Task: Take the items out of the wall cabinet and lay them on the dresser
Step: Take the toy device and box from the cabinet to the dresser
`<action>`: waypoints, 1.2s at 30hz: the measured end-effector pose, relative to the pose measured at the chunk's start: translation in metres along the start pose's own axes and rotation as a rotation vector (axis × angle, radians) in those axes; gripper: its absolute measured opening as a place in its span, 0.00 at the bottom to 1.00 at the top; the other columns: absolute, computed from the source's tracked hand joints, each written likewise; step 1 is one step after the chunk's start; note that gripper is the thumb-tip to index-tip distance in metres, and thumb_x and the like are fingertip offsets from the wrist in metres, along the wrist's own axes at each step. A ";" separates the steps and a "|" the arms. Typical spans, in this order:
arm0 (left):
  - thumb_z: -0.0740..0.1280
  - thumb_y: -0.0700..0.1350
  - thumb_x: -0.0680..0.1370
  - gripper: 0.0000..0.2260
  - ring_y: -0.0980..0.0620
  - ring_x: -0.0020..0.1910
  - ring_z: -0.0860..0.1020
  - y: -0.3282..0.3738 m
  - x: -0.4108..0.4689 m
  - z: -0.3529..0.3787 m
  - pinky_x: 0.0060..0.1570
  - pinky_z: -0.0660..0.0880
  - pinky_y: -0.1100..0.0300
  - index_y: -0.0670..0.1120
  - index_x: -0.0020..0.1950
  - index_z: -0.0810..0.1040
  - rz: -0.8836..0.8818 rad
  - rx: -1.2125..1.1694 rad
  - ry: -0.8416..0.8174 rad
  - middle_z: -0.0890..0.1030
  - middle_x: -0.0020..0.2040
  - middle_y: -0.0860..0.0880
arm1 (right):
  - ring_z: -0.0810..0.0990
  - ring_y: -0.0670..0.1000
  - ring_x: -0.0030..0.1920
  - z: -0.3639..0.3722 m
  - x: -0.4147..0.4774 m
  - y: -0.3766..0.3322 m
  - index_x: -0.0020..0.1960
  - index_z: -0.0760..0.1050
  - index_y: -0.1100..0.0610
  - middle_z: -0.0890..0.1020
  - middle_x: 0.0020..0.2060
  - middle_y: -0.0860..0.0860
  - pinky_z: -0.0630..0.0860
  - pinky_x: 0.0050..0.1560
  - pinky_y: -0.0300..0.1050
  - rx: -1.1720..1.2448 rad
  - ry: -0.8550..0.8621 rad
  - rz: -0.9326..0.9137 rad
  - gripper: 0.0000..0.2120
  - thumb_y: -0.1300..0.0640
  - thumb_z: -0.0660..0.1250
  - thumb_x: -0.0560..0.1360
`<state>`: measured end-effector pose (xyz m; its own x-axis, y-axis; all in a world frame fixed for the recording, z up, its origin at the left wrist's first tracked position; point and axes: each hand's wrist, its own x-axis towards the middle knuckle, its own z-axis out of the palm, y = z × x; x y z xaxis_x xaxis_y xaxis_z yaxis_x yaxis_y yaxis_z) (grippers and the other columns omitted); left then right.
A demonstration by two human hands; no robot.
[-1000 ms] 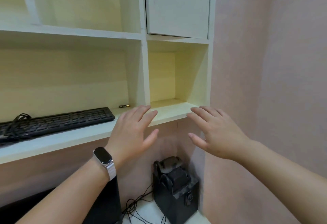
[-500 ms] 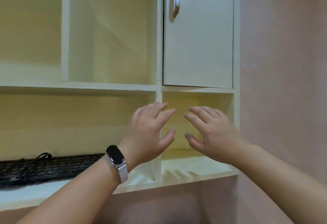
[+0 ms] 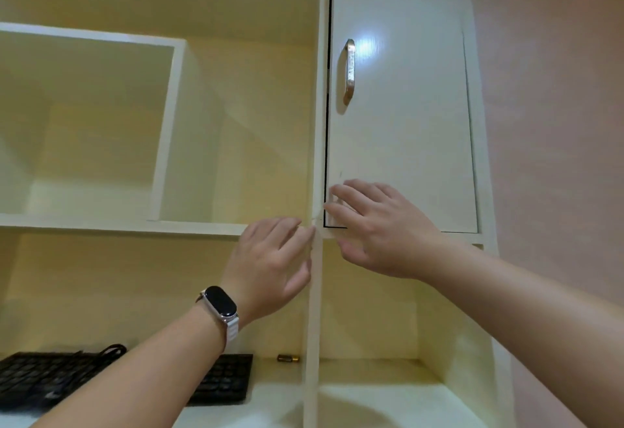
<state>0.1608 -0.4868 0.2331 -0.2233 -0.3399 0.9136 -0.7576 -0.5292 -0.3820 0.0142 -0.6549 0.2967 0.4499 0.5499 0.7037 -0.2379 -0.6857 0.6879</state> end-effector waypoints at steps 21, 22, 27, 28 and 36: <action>0.62 0.60 0.73 0.27 0.41 0.59 0.72 -0.009 -0.007 0.038 0.62 0.66 0.44 0.47 0.67 0.72 0.049 0.045 0.165 0.76 0.60 0.44 | 0.76 0.59 0.59 -0.006 0.036 0.027 0.48 0.78 0.53 0.79 0.49 0.54 0.66 0.68 0.62 -0.211 -0.024 -0.358 0.13 0.46 0.60 0.76; 0.62 0.60 0.73 0.27 0.41 0.59 0.72 -0.008 -0.007 0.036 0.62 0.66 0.44 0.47 0.67 0.72 0.044 0.046 0.150 0.76 0.59 0.43 | 0.76 0.58 0.59 -0.011 0.036 0.027 0.47 0.78 0.53 0.79 0.50 0.54 0.66 0.68 0.61 -0.222 -0.042 -0.359 0.13 0.46 0.60 0.77; 0.64 0.59 0.72 0.27 0.40 0.60 0.72 -0.008 -0.008 0.033 0.62 0.66 0.43 0.46 0.67 0.71 0.047 0.039 0.123 0.75 0.60 0.43 | 0.74 0.58 0.58 -0.039 0.029 0.020 0.49 0.78 0.54 0.79 0.51 0.53 0.63 0.70 0.60 -0.227 -0.060 -0.323 0.13 0.47 0.59 0.76; 0.63 0.59 0.72 0.28 0.40 0.60 0.72 -0.007 -0.007 0.033 0.62 0.66 0.43 0.46 0.67 0.71 0.048 0.043 0.115 0.75 0.60 0.43 | 0.74 0.58 0.57 -0.045 0.027 0.019 0.48 0.78 0.54 0.78 0.50 0.54 0.63 0.70 0.60 -0.215 -0.054 -0.324 0.13 0.48 0.60 0.75; 0.60 0.60 0.73 0.29 0.39 0.60 0.71 -0.001 -0.006 0.024 0.62 0.63 0.44 0.43 0.66 0.73 0.006 0.024 -0.006 0.77 0.59 0.39 | 0.75 0.61 0.54 -0.109 -0.005 0.026 0.48 0.77 0.57 0.78 0.48 0.57 0.68 0.65 0.62 -0.255 -0.013 -0.300 0.10 0.52 0.64 0.72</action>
<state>0.1776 -0.5023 0.2245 -0.2239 -0.3476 0.9105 -0.7412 -0.5459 -0.3907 -0.0880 -0.6237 0.3309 0.5429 0.7006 0.4631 -0.2995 -0.3537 0.8861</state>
